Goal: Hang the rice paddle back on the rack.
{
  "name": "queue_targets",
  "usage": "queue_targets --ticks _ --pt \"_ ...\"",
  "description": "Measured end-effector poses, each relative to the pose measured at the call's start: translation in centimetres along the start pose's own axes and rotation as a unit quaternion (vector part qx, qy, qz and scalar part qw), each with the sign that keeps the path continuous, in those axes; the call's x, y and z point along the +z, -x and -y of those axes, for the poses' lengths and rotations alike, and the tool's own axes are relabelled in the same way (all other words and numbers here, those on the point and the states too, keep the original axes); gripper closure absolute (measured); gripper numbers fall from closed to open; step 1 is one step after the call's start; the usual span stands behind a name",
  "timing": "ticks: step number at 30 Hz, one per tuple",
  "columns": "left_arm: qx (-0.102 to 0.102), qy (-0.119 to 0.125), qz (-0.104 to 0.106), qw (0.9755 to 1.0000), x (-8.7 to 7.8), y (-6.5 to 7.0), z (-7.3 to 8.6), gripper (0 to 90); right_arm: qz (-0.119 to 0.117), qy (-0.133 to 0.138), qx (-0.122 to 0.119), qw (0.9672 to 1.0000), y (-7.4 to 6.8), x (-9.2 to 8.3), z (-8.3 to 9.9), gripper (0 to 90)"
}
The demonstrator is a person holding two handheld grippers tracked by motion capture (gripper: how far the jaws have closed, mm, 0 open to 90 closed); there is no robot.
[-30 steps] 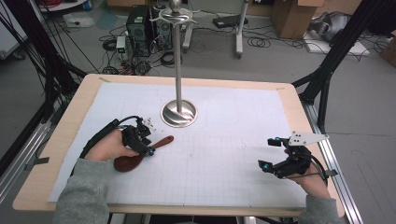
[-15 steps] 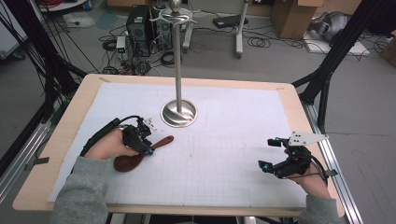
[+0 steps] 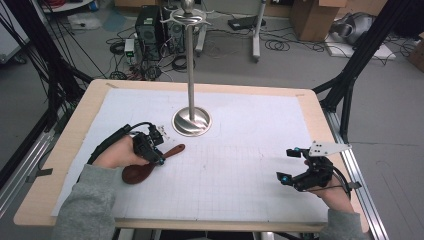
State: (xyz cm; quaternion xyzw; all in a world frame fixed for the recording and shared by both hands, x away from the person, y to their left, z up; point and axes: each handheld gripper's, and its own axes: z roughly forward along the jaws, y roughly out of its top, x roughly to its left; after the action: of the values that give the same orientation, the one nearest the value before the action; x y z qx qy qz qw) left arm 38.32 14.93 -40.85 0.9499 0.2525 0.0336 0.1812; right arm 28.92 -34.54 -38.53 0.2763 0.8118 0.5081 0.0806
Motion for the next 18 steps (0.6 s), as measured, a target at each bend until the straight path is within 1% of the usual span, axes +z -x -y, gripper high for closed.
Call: queue_targets --ticks 1,2,3,4,5,6,8,9,10,12,15,16,18 --pt "-0.027 0.023 -0.001 0.9994 0.3 0.4 0.0 72.9 0.001 -0.001 0.001 1.0 0.0 0.0 0.0 0.0" --pt "-0.007 0.005 0.0 1.0 0.1 0.0 0.0 73.0 0.0 -0.001 0.001 1.0 0.0 0.0 0.0 0.0" --pt "-0.003 0.0 0.0 1.0 0.0 0.0 0.0 73.2 0.0 -0.001 0.001 1.0 0.0 0.0 0.0 0.0" --pt "-0.025 0.018 0.001 0.9995 0.2 0.2 0.1 73.3 -0.001 0.0 0.002 1.0 0.0 0.0 0.0 0.0" --pt "-0.027 0.021 -0.001 0.9994 0.2 0.2 0.1 73.7 -0.002 0.001 0.001 1.0 0.0 0.0 0.0 0.0" --pt "-0.013 0.012 -0.001 0.9999 0.1 0.0 0.2 74.3 -0.001 0.001 0.0 1.0 0.0 0.0 0.0 0.0" --pt "-0.005 0.019 -0.002 0.9998 0.0 -0.1 0.4 76.8 -0.002 -0.001 0.003 1.0 0.0 0.0 0.0 0.0" --pt "-0.008 0.026 0.001 0.9996 0.0 -0.2 0.6 76.8 -0.002 0.0 0.003 1.0 0.0 0.0 0.0 0.0" --pt "-0.007 0.027 0.004 0.9996 -0.1 -0.2 0.7 76.8 -0.001 0.001 0.003 1.0 0.0 -0.1 0.0 0.0" --pt "-0.009 0.039 0.004 0.9992 -0.1 -0.3 1.0 77.0 -0.001 0.001 0.003 1.0 0.0 -0.1 0.0 0.0" --pt "-0.004 0.039 -0.005 0.9992 -0.3 0.0 1.1 77.0 -0.001 -0.001 0.003 1.0 0.0 0.0 0.0 0.0" --pt "-0.001 0.039 -0.004 0.9992 -0.4 0.0 1.1 77.1 -0.001 -0.001 0.003 1.0 0.0 0.0 0.0 0.0" --pt "-0.003 0.045 -0.003 0.999 -0.7 0.0 1.2 77.1 -0.001 -0.002 0.004 1.0 0.1 -0.1 0.0 0.0"
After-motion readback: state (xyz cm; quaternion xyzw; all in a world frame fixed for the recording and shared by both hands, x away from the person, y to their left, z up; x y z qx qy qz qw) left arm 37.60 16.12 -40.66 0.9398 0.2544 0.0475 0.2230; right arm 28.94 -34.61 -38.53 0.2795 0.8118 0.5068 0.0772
